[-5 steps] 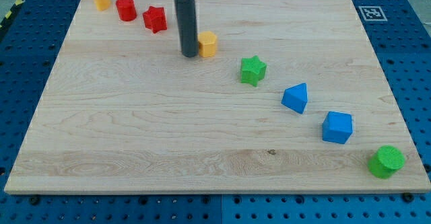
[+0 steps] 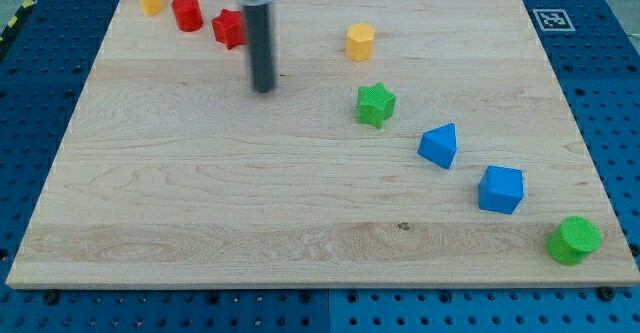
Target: Push the yellow heart into the hexagon
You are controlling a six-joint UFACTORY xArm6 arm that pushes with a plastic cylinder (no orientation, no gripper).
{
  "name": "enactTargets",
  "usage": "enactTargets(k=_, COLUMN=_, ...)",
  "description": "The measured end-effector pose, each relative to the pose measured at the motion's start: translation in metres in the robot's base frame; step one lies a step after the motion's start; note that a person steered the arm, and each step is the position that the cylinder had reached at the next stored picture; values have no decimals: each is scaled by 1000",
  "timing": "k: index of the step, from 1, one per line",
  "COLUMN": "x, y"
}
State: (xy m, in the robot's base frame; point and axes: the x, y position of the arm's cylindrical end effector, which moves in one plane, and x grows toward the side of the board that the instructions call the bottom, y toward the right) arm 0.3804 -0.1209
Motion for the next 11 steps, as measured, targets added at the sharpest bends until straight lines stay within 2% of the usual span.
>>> enactTargets(k=1, x=-19, y=-124)
enactTargets(k=2, x=-40, y=-182)
enactTargets(k=3, x=-48, y=-184)
enactTargets(k=5, x=-123, y=-184)
enactTargets(k=7, x=-133, y=-184)
enactTargets(k=8, x=-180, y=-184)
enactTargets(k=9, x=-189, y=-182)
enactTargets(k=11, x=-175, y=-180)
